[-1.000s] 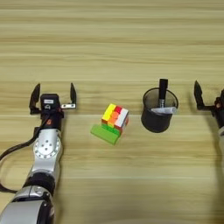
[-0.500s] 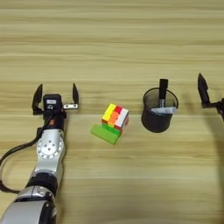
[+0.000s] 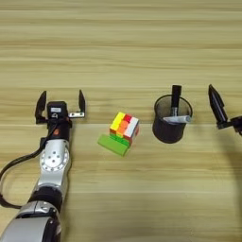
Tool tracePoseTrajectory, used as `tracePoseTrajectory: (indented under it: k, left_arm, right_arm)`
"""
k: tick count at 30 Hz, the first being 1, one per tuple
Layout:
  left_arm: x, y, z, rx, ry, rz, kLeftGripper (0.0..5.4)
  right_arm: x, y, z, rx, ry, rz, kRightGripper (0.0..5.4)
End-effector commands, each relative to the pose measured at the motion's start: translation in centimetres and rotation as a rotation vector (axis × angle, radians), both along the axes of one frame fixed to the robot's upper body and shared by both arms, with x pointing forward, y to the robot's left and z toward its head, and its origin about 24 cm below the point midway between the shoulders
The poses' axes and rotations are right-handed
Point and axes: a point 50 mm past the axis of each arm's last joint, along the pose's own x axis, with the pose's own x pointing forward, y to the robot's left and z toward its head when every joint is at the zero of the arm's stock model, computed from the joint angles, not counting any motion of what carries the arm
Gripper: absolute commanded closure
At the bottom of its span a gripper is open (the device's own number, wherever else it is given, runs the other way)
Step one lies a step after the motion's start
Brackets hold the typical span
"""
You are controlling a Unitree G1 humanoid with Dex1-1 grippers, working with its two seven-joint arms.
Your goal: Move the objects on the table
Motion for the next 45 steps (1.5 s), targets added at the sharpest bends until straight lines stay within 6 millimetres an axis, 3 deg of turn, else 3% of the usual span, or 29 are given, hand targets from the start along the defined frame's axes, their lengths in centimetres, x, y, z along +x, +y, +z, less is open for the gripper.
tracePoseTrajectory:
  k: [1, 23, 45]
  left_arm:
    - [-0.1, 0.1, -0.2, 0.014, 0.017, -0.001, 0.00]
    - [0.1, 0.1, -0.2, 0.016, 0.021, -0.003, 0.00]
    - [0.1, 0.0, -0.2, 0.017, 0.025, -0.005, 0.00]
  right_arm:
    - [-0.4, 0.7, 0.2, 0.016, 0.001, 0.054, 0.02]
    - [-1.7, 4.4, -2.2, -0.091, 0.100, 0.269, 0.02]
    - [-1.5, 5.1, -3.8, -0.179, 0.140, 0.280, 0.02]
